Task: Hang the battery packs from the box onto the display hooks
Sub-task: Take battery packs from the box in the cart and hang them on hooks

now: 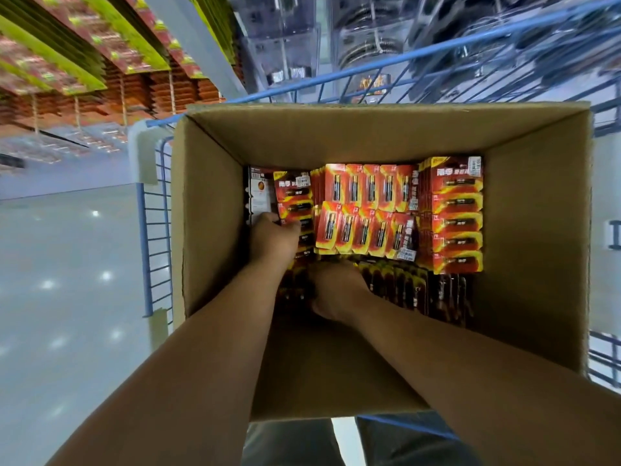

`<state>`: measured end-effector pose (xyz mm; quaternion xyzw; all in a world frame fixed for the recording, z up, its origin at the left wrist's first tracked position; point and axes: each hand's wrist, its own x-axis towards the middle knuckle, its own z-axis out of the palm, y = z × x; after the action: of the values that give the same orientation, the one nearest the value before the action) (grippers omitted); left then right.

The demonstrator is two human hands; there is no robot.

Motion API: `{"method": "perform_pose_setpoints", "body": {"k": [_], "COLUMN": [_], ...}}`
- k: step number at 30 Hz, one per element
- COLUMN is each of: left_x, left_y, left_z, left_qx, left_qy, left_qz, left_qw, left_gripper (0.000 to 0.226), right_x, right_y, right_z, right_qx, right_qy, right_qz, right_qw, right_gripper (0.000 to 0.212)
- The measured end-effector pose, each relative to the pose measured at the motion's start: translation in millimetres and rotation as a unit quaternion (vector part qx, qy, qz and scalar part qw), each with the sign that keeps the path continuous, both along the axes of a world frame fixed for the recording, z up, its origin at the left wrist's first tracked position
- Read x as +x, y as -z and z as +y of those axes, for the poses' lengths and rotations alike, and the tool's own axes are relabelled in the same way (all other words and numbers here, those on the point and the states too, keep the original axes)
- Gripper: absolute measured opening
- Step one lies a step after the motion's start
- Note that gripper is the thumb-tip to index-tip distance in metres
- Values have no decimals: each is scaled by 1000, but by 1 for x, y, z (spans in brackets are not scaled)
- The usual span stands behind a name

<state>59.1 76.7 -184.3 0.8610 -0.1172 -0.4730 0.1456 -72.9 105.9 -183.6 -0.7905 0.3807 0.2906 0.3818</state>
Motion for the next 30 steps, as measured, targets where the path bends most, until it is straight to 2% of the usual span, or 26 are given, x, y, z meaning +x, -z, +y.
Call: {"method": "perform_pose_setpoints", "body": {"k": [2, 5, 10, 15, 19, 23, 26, 30], "left_x": [-1, 0, -4, -3, -1, 2, 11, 29], "left_y": [5, 7, -17, -86, -141, -195, -230, -270], "left_z": [-3, -8, -6, 1, 4, 2, 7, 28], "left_qx": [2, 5, -38, -100, -136, -160, -171, -216], "left_qy": [16, -8, -12, -1, -10, -7, -23, -10], "left_qz": [7, 7, -1, -6, 43, 42, 70, 82], "left_qw": [1000, 1000, 999, 995, 990, 986, 982, 973], "left_gripper": [31, 30, 30, 24, 9, 6, 12, 20], "right_x": [1, -5, -35, -83, -110, -127, -145, -157], "right_y": [3, 4, -14, -67, -127, -182, -215, -248], "right_z": [3, 3, -9, -32, -44, -52, -58, -63], "right_qx": [36, 105, 107, 175, 196, 236, 249, 237], "right_qy": [0, 38, 97, 226, 304, 337, 368, 413], "right_qz": [12, 1, -45, -42, -56, -50, -72, -151], "right_qw": [999, 994, 988, 957, 931, 910, 893, 866], "right_gripper": [22, 34, 26, 11, 15, 20, 27, 28]}}
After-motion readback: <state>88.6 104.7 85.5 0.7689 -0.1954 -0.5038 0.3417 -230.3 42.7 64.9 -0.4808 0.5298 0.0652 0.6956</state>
